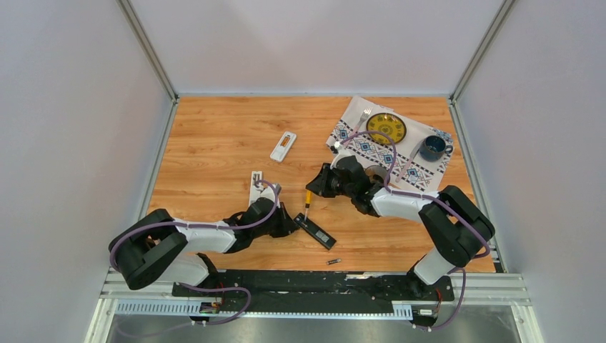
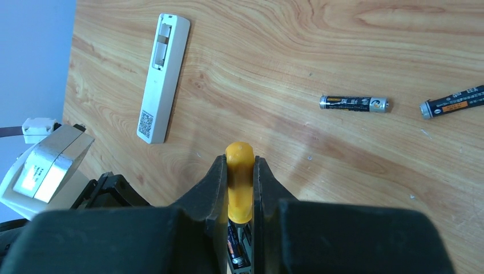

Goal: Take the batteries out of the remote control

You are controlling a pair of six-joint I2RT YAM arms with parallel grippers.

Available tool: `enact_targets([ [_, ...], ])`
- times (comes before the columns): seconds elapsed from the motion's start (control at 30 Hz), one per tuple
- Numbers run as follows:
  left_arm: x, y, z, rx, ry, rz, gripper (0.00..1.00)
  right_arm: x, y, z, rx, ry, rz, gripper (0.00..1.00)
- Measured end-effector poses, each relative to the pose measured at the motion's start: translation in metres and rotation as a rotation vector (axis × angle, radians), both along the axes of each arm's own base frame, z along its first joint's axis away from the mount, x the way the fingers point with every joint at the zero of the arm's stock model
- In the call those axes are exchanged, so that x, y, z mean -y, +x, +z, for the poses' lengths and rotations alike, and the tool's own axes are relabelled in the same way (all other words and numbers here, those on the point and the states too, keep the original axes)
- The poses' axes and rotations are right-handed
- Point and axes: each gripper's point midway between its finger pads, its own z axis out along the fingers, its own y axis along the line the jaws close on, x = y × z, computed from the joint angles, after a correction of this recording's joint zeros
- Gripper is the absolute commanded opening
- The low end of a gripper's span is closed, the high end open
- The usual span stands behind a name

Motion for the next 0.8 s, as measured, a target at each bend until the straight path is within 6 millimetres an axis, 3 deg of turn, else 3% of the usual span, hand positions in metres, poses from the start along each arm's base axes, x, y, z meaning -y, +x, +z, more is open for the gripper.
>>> enact_targets([
  [0.8,0.017,-0.002,-0.002,-0.041,-0.104,-0.003,0.00,-0.005,-0.001,-0.008,-0.045,0.069,-0.006,0.00],
])
